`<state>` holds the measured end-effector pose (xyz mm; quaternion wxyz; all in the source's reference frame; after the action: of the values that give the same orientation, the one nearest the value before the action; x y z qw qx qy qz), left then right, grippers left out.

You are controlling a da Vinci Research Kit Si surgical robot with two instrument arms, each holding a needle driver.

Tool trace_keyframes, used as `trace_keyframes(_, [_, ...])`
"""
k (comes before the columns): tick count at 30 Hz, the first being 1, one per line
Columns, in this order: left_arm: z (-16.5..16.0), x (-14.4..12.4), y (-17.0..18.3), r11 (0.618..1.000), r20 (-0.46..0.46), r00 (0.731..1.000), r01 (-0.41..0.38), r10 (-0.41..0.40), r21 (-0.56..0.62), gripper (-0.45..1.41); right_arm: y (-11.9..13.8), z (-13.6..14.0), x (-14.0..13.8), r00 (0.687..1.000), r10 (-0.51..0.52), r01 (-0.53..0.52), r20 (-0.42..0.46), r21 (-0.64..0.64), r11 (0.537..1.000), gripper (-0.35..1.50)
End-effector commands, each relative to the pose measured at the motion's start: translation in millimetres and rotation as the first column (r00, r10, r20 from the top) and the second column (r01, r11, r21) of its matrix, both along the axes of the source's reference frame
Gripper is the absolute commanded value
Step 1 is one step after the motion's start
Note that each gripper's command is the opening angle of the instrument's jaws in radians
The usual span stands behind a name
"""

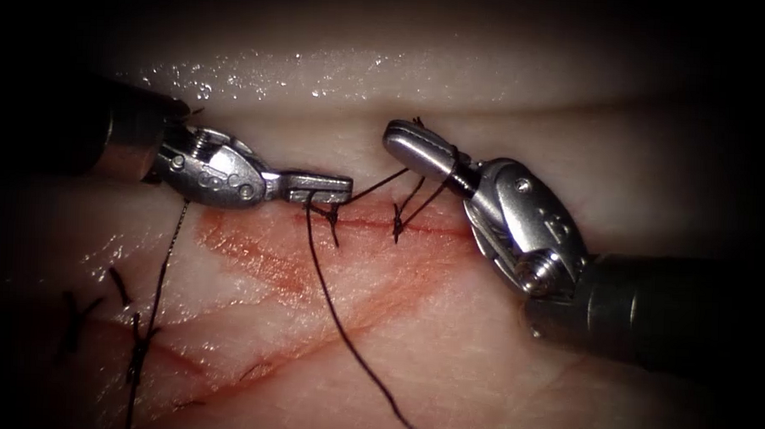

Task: Wound Closure

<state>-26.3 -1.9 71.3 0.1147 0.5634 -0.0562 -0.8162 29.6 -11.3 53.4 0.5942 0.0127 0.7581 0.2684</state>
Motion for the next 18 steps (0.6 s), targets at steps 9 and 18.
trace_keyframes(9, [-0.9, -2.7, -1.6, 1.000, 0.004, 1.000, 0.007, -0.007, 0.016, -0.45, -0.1, 2.8, 0.2, 0.982, 0.090, -0.099, 0.168, 0.049, 0.994, 0.27])
trace_keyframes(18, [-1.3, -4.5, -1.9, 1.000, -0.016, 1.000, 0.018, -0.018, 0.019, -0.45, -1.0, 4.5, 0.2, 0.937, 0.066, -0.135, 0.342, 0.182, 0.974, 0.88])
